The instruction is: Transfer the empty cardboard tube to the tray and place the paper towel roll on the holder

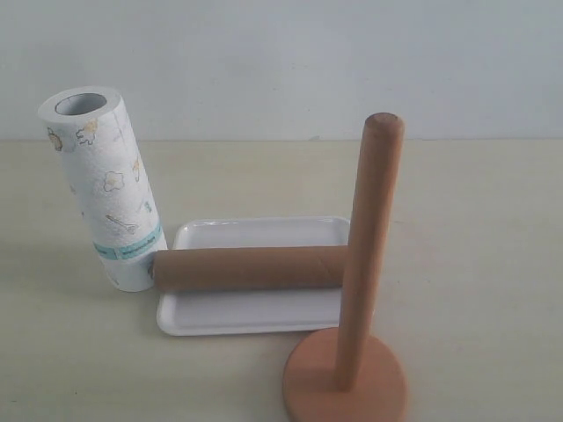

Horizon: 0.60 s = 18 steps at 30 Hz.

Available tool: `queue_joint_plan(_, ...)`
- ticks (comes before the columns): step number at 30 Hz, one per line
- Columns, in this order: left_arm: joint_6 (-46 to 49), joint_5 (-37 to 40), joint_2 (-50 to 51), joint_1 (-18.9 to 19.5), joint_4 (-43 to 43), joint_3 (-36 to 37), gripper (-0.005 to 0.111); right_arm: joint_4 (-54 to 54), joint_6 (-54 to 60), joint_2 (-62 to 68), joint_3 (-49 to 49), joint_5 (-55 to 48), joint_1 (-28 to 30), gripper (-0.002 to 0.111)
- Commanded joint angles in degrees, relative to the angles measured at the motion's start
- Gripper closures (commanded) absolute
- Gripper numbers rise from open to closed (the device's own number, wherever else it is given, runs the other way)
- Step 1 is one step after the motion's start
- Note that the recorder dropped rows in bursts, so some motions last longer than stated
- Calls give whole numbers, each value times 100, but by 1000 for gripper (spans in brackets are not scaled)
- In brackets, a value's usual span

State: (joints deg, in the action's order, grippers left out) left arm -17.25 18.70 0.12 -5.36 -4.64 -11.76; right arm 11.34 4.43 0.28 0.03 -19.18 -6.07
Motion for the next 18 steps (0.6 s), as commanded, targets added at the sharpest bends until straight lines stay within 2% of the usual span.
queue_joint_plan(1,34,165,-12,14,40,-883,103,-22,41,-28,-3,6,31,108)
queue_joint_plan(7,34,-546,-12,14,76,-1209,103,-22,41,-28,-3,6,31,108)
queue_joint_plan(11,-4,-1785,-12,14,88,-1187,103,-22,41,-28,-3,6,31,108)
queue_joint_plan(13,51,-2843,-12,14,54,-1187,103,-22,41,-28,-3,6,31,108)
queue_joint_plan(16,676,-4271,614,14,44,-1202,103,-22,41,-28,-3,6,31,108)
queue_joint_plan(18,1047,-4550,1158,14,99,-1270,103,-22,41,-28,-3,6,31,108)
